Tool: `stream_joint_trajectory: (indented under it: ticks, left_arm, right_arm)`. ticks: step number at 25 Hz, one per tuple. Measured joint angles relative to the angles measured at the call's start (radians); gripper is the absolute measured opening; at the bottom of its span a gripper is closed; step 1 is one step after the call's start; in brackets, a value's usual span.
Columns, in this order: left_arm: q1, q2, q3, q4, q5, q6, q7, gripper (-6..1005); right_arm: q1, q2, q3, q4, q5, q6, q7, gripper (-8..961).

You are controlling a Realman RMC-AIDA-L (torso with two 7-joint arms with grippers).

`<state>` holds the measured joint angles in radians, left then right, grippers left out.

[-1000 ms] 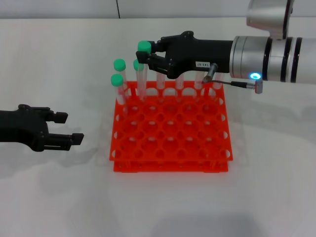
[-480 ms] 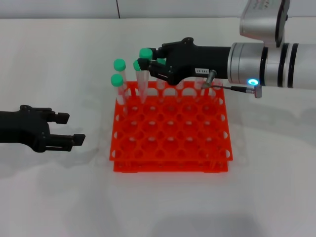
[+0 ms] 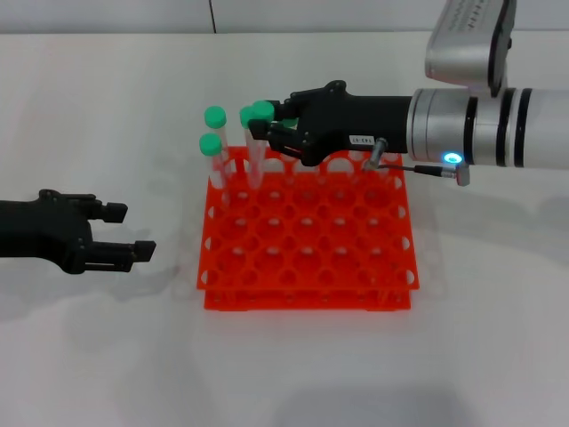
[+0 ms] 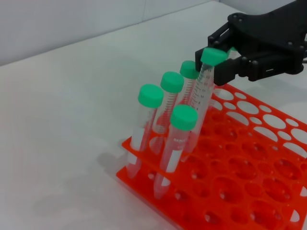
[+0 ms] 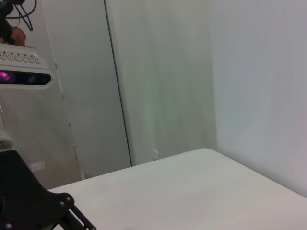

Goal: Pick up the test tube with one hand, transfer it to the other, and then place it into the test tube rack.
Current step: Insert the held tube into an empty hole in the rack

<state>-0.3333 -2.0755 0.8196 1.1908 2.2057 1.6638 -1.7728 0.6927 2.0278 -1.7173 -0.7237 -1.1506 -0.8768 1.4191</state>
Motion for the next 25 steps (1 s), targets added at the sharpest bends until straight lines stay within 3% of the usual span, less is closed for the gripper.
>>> stream_joint_trajectory:
  ticks: [25]
  left_arm:
    - [0.004,0.0,0.006,-0.004,-0.003,-0.01,0.0,763]
  right_arm:
    - [0.006,0.0,-0.067,0.0,0.003,0.047,-0.005,259]
